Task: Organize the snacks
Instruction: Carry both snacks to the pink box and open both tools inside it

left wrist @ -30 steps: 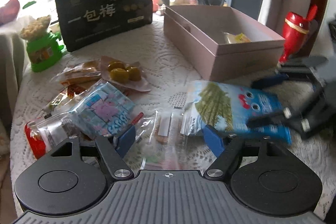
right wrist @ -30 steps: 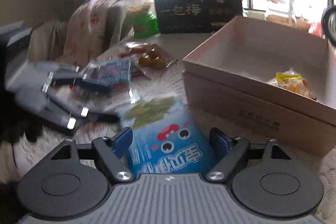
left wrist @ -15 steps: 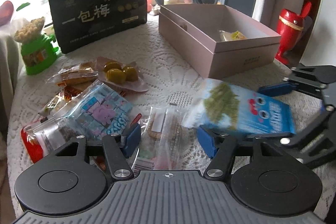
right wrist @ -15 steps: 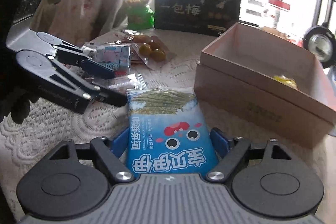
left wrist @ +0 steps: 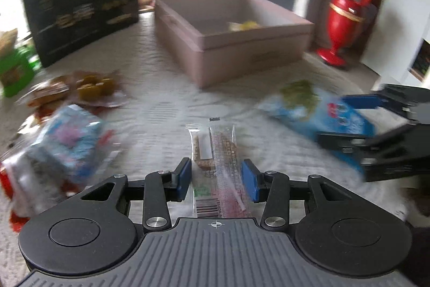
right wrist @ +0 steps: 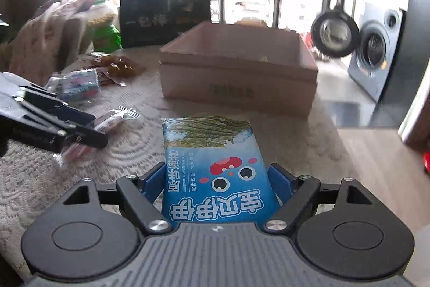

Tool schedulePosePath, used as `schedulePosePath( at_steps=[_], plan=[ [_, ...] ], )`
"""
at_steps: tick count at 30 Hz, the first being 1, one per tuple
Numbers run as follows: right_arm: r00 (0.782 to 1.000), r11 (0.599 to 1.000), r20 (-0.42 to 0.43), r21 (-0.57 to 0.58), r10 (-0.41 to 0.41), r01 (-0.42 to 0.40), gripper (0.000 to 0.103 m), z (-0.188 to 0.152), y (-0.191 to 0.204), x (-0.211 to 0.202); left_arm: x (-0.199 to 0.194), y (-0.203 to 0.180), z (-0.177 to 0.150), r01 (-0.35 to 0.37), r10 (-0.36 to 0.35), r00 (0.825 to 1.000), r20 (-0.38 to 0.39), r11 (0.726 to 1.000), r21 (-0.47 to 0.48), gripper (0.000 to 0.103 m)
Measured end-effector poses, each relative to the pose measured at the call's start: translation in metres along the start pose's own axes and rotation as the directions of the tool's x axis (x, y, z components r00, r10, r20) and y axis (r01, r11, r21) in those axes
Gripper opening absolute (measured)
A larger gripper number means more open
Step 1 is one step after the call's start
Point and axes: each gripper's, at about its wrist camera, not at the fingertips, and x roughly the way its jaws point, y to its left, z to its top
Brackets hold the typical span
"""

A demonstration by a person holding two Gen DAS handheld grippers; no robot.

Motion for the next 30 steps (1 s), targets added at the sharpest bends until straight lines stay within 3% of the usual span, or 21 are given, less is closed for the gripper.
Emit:
schedulePosePath(
  at_steps=[6,14,22,30],
  plan=[
    [0.999,0.999,0.023,-0.033,-0.036,0.037,0.086,-0.008,0.007,0.004,0.011,-0.015,0.007,-0.102,0.101,0.995,0.022,0.994,0.030,0.051],
    [1.000,1.000,0.025,-0.013,-0.011,0.011,0.087,-0.008,0.001,0.006,0.019,-0.002,0.010,-0.040,0.041,0.998,0.037,0.999,-0.014,0.052],
    [1.000,0.999,-0.015,-0.019,0.025,-0.026,0.090,-0.003,-0.002,0.006,0.013,-0.014,0.002,-0.102,0.103,0.994,0.048,0.995,-0.016,0.051],
    [0.997,0.993,-0.024,-0.088,0.072,-0.074,0.089,0.002,-0.006,-0.006,0.008,-0.007,-0.004,-0.087,0.091,0.994,0.068,0.995,-0.052,0.044]
  ],
)
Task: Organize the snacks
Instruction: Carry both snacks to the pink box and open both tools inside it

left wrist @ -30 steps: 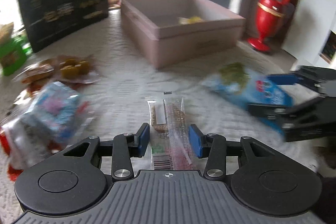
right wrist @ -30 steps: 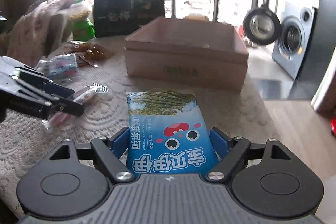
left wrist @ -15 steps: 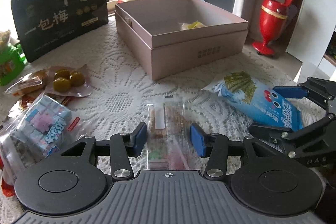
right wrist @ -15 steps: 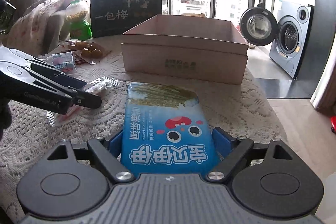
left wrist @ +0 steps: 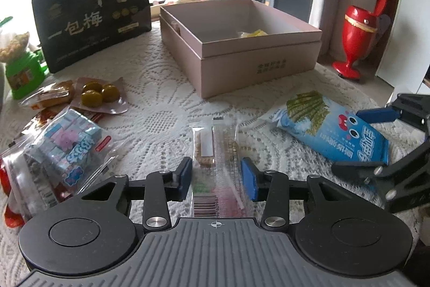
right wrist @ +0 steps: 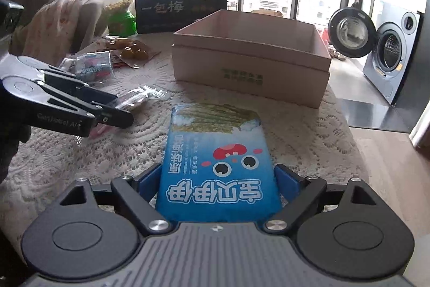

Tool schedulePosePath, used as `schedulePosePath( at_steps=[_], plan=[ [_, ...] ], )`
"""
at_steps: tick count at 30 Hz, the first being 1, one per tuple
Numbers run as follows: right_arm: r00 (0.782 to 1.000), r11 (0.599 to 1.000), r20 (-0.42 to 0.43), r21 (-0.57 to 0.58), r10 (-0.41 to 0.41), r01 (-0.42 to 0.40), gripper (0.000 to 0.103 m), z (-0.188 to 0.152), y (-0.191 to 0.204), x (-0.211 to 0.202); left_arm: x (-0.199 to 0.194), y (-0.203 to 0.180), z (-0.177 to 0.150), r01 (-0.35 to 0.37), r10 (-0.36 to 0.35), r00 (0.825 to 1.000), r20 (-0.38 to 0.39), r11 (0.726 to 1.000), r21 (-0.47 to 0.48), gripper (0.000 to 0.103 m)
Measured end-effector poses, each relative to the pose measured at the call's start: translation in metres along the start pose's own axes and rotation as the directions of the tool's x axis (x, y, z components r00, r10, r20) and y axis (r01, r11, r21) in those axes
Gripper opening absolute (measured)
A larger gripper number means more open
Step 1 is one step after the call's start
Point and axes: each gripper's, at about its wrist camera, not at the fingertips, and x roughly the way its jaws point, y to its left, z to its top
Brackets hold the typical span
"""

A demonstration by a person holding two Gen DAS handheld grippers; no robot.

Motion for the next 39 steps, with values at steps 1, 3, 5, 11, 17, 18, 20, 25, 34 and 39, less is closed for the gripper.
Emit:
schedulePosePath(
  at_steps=[1,3,5,11,17,18,20,25,34,39],
  plan=[
    [1.000,1.000,0.013,0.002,0.004,-0.004,0.089,0.002,-0.001,-0.003,-0.001,0.000,-0.001,-0.001,0.001,1.000,0.003,1.000,0.000,0.044],
    [0.999,1.000,0.032,0.001,0.012,-0.012,0.089,0.009,-0.001,-0.006,-0.003,-0.001,-0.003,-0.002,0.002,1.000,0.010,1.000,-0.004,0.042],
    [1.000,1.000,0.021,-0.011,0.014,-0.014,0.089,0.018,0.000,-0.001,-0.005,0.000,-0.004,0.001,-0.001,1.000,0.013,1.000,-0.013,0.041],
    [0.998,0.999,-0.064,0.032,-0.006,0.008,0.087,0.030,0.000,0.029,-0.007,0.002,-0.005,0.006,-0.005,1.000,0.016,0.999,-0.032,0.039],
    [0.998,0.999,-0.049,0.009,-0.031,0.031,0.077,0.030,0.012,0.014,-0.024,-0.001,-0.011,0.056,-0.054,0.997,0.053,0.998,-0.035,0.039],
    [0.998,0.999,-0.038,-0.011,-0.044,0.043,0.077,0.030,0.017,0.010,-0.027,-0.002,-0.012,0.067,-0.065,0.996,0.059,0.997,-0.034,0.039],
    [0.998,0.997,-0.019,-0.046,-0.055,0.054,0.077,0.031,0.025,0.001,-0.030,-0.002,-0.014,0.076,-0.073,0.996,0.056,0.996,-0.051,0.039],
    [0.999,0.999,0.038,-0.032,-0.029,0.030,0.077,0.034,0.026,-0.023,-0.034,-0.004,-0.009,0.057,-0.054,0.998,0.030,0.993,-0.104,0.039],
    [0.976,0.996,0.206,-0.042,-0.074,0.084,0.077,0.092,0.001,-0.062,-0.052,-0.013,0.052,0.072,-0.049,0.984,0.173,0.989,-0.128,0.039],
    [0.977,0.997,0.202,0.053,-0.072,0.062,0.077,0.149,-0.037,-0.049,-0.027,-0.004,0.112,0.105,-0.055,0.967,0.249,0.976,-0.189,0.039]
  ],
)
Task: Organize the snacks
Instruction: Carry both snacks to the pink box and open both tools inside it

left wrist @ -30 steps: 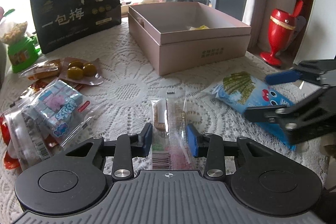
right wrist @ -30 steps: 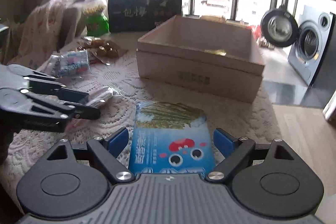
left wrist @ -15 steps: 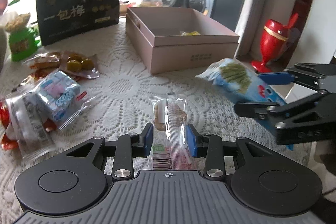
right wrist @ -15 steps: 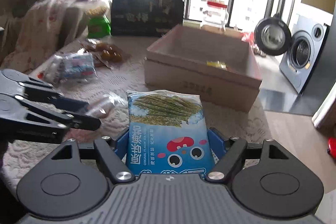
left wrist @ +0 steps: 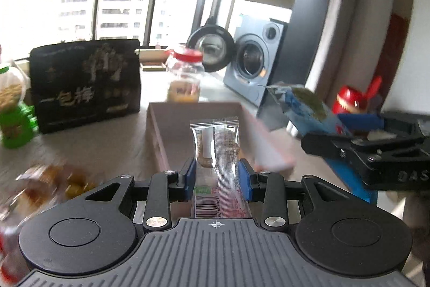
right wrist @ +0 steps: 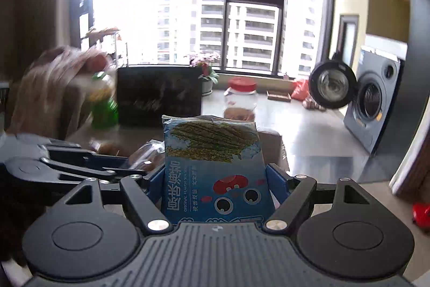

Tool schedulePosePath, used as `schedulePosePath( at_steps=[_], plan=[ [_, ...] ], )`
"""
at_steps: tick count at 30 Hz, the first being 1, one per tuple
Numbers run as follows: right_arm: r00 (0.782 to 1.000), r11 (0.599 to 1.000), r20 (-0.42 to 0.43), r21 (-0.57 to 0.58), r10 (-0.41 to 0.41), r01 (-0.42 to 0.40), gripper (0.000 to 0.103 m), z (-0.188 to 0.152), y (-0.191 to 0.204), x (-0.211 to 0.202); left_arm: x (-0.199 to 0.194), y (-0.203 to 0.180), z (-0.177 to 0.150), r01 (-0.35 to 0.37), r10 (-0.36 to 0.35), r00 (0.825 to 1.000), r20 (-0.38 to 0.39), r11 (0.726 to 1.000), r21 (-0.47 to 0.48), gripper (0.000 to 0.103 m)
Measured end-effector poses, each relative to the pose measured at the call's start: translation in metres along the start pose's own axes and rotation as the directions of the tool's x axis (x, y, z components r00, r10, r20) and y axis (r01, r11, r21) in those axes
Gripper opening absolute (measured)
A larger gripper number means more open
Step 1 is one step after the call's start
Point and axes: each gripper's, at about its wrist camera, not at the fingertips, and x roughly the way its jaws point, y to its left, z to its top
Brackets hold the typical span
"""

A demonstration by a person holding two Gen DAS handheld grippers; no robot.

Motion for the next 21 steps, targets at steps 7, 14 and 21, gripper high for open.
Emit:
schedulePosePath(
  at_steps=[7,14,21],
  plan=[
    [0.996,0.999,-0.087,0.039,0.004,-0.001,0.077,0.046,-0.034,0.073,0.070,0.018,0.042,0.023,-0.022,1.000,0.007,0.997,-0.068,0.039],
    [0.959,0.991,-0.277,0.133,0.064,-0.028,0.079,0.058,-0.047,0.173,0.116,0.040,0.044,0.118,-0.131,0.986,-0.102,0.986,-0.121,0.046],
    [0.938,0.924,-0.318,0.382,0.141,-0.010,0.081,0.050,-0.065,0.194,0.079,0.051,0.040,0.077,-0.080,0.996,-0.047,0.995,-0.057,0.044]
  ],
)
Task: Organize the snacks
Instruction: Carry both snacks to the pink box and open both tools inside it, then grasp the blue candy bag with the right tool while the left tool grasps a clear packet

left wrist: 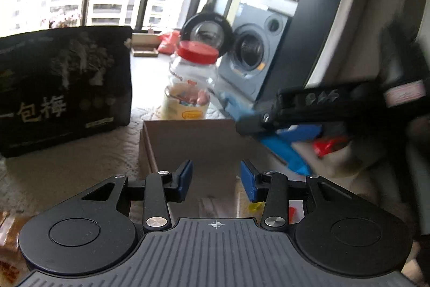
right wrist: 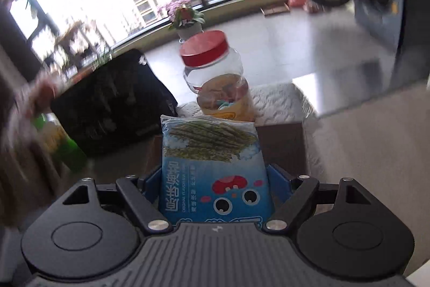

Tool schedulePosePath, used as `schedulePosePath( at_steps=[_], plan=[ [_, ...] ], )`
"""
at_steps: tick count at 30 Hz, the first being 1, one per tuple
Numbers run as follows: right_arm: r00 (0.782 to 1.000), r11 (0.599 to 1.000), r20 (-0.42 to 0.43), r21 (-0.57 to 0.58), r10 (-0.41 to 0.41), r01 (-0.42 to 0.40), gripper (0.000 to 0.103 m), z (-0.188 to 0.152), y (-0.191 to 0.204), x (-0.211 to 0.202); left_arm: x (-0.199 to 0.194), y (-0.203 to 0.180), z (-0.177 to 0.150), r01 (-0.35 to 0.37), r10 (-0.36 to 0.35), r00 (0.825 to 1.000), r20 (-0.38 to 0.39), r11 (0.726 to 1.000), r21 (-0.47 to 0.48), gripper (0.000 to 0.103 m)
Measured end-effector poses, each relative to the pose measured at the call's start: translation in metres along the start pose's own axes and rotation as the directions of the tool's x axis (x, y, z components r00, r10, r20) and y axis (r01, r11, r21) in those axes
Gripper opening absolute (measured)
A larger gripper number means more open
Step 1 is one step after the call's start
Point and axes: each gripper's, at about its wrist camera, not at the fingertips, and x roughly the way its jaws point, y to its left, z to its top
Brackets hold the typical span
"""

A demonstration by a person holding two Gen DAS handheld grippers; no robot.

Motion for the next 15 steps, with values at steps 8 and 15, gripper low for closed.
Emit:
schedulePosePath(
  at_steps=[8,15],
  plan=[
    [0.988,0.969,-0.025,-0.201,-0.150,0.142,0.081,-0.021,0.032,0.016,-0.074,0.053,-0.026,-0.138,0.146,0.986,0.076,0.985,-0.104,0.044],
    [0.992,0.903,0.099,-0.413,-0.083,0.117,0.085,-0.055,0.061,0.031,-0.116,0.079,-0.074,-0.181,0.194,0.979,0.070,0.971,-0.156,0.044]
  ],
)
